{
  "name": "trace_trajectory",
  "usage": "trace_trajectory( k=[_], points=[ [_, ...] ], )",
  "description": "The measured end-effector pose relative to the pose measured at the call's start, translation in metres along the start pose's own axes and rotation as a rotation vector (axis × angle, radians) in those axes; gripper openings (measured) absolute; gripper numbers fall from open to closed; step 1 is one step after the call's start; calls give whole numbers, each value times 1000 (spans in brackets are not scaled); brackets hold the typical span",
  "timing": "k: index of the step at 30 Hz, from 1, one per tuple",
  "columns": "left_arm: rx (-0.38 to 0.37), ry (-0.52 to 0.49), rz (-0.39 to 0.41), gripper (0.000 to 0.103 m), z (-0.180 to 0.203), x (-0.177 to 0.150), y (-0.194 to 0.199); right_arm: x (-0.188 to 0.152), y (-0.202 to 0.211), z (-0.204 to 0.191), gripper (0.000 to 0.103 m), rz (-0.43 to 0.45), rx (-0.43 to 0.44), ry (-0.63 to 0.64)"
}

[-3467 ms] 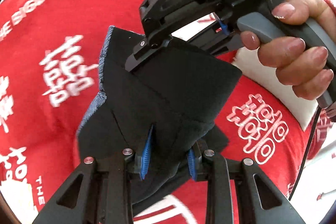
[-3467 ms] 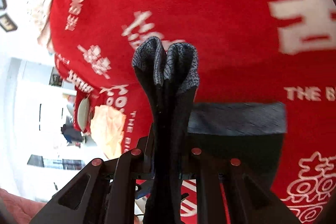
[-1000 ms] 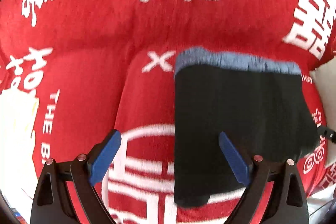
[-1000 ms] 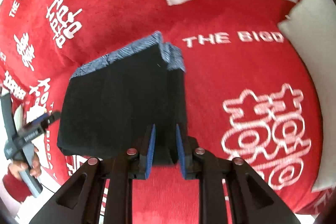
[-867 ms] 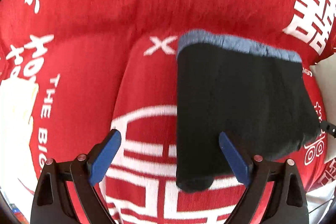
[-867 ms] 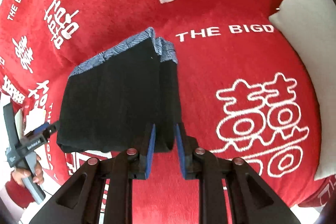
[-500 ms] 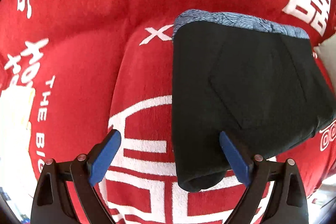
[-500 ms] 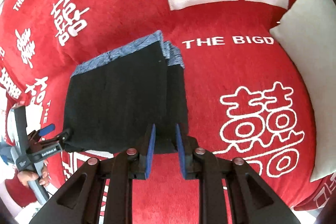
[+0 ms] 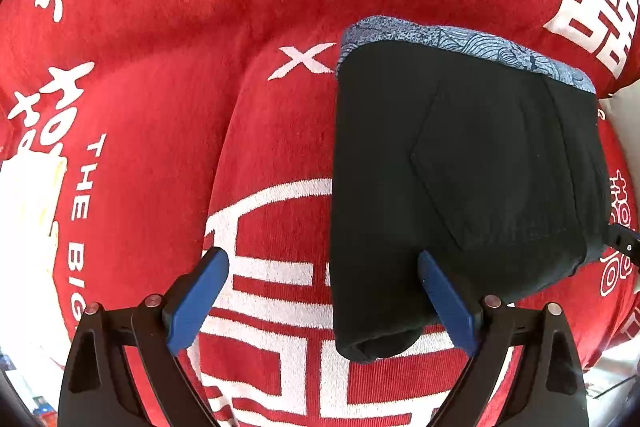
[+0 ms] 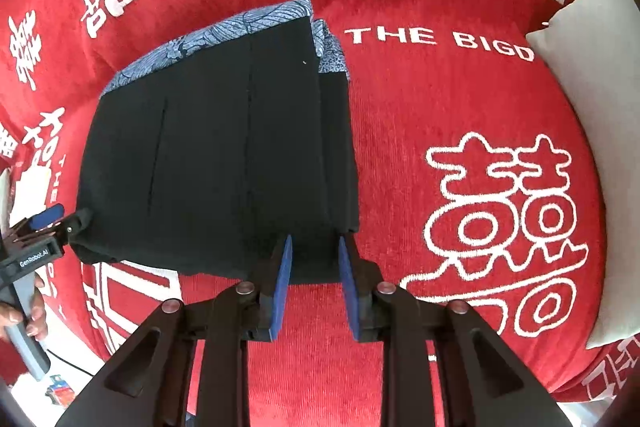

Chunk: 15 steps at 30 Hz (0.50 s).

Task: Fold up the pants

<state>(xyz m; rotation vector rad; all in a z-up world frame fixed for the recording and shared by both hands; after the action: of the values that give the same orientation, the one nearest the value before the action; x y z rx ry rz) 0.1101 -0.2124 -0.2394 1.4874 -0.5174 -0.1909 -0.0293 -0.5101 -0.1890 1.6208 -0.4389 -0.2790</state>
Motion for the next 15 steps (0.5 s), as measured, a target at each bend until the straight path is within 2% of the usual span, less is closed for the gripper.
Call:
trace_trajectory(
  k=[12, 15],
  points=[
    [9, -8, -8, 96, 2, 0, 2, 4, 4, -3, 28, -19, -33, 0],
    [3, -10, -10, 96, 2, 1, 3, 3, 3, -3, 33, -19, -37, -6]
  ],
)
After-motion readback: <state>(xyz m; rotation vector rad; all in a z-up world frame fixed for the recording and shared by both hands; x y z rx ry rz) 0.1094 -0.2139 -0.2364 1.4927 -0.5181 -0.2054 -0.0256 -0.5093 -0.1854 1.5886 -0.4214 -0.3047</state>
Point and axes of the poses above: each gripper's, at about its wrist camera, not at the fingertips, and y roughly against the way its jaws point, z to its right, x to its top, the point moved 5 cm from there along -y, roughly the way its jaws point, and after that the axes turned 1 degree about -z, right-handed, at the moved point
